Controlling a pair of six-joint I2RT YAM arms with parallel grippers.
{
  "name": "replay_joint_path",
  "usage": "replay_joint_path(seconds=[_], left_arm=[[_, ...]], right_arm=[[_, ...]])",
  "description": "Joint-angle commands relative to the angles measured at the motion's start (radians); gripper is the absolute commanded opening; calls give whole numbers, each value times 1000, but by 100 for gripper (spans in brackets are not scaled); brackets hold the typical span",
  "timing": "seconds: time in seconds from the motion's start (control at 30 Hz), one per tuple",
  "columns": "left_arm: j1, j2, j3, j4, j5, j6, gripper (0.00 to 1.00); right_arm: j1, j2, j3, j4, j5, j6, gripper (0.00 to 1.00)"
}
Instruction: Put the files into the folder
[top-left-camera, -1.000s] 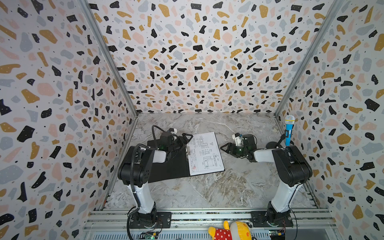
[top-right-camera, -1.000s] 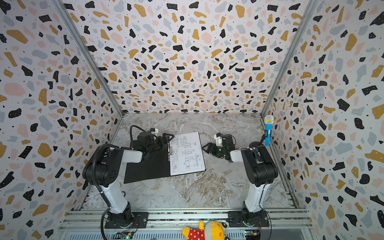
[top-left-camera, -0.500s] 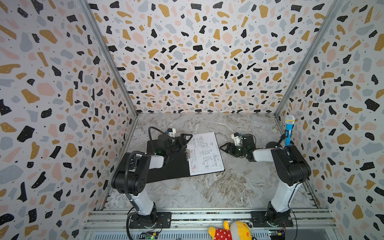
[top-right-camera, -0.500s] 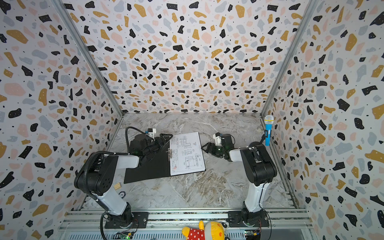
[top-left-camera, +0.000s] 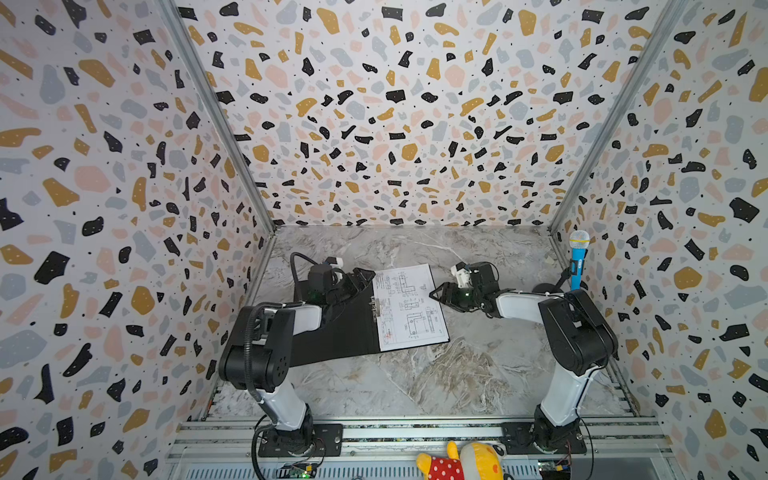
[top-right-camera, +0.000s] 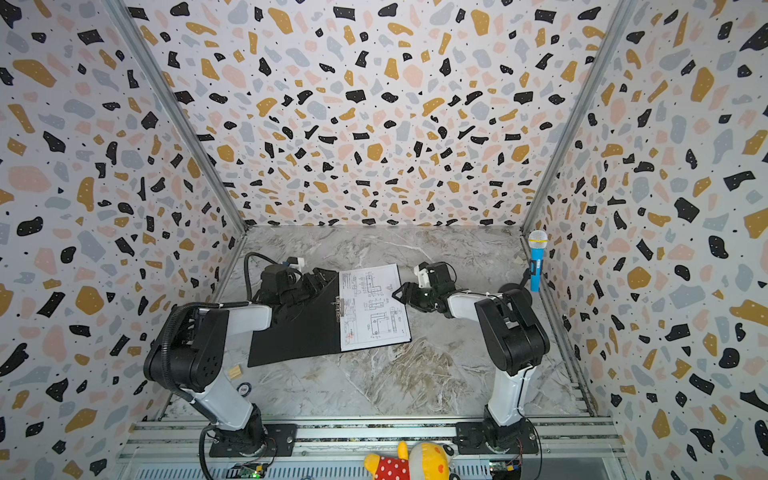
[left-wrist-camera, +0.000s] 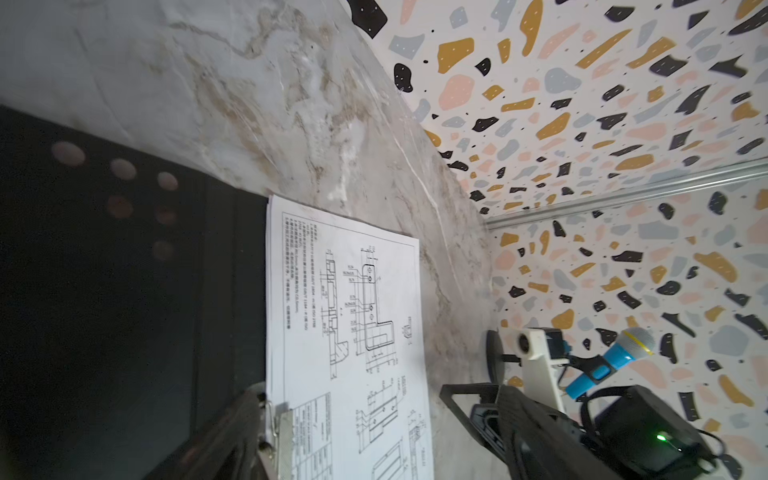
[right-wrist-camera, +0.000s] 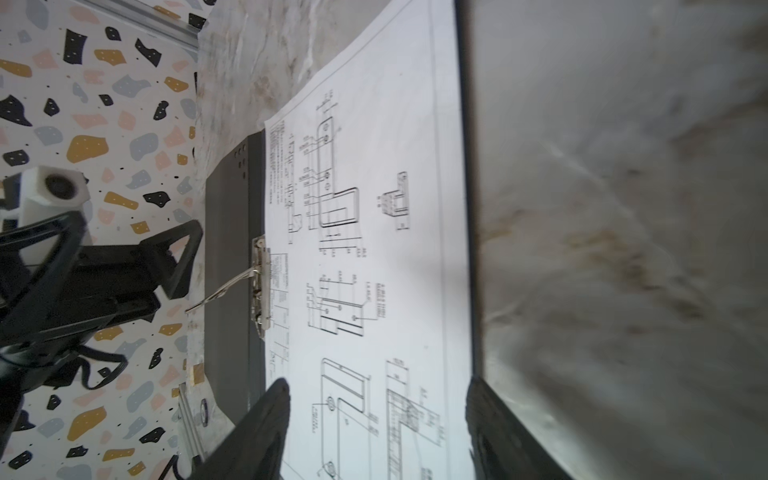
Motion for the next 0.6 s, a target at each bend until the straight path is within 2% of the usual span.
replay_joint_path(seconds=[0.0, 0.17, 0.47, 0.57], left_arm=[[0, 37, 39, -110, -17, 81, 80], [0, 56, 45, -195, -77, 134, 71], [-16, 105, 38, -188, -89, 135, 41], [-26, 114, 36, -187, -90, 133, 35]], right_arm=[[35, -28, 41, -2, -12, 75, 67], [44, -27, 49, -8, -9, 78, 68], [32, -40, 33, -15, -15, 66, 67], [24, -48, 29, -18, -16, 64, 68]])
